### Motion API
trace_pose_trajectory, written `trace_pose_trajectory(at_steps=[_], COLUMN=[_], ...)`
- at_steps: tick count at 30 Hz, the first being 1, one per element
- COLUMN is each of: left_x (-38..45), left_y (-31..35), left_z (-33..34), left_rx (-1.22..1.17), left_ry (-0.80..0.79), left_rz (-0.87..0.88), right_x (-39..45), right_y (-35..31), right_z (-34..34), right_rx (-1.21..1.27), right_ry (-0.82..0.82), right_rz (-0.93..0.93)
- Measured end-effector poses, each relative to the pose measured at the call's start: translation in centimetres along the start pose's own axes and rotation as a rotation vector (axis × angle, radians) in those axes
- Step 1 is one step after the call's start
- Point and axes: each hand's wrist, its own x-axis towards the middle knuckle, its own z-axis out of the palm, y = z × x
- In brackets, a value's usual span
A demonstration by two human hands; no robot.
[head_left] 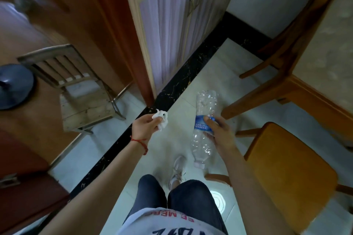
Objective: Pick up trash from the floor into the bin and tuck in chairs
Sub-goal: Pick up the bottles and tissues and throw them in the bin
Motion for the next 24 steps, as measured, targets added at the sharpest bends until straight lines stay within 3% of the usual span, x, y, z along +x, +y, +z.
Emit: trace_pose_trajectory(at_steps=[10, 24], left_x=[-5.2, -14.1], left_y=[-3.7, -9.9], left_z=[-9.8, -16.0], left_rx=[-0.151, -0.415], left_ry=[0.124, 0.570], left_rz=[-0.050, -0.054], right_x=[-4.4, -7.4], right_y=[5.2, 8.8], right_z=[5.7, 10.9], right_rx=[-0.156, -0.489], right_ry=[-0.099, -0.503], right_rz=[0.044, 0.074])
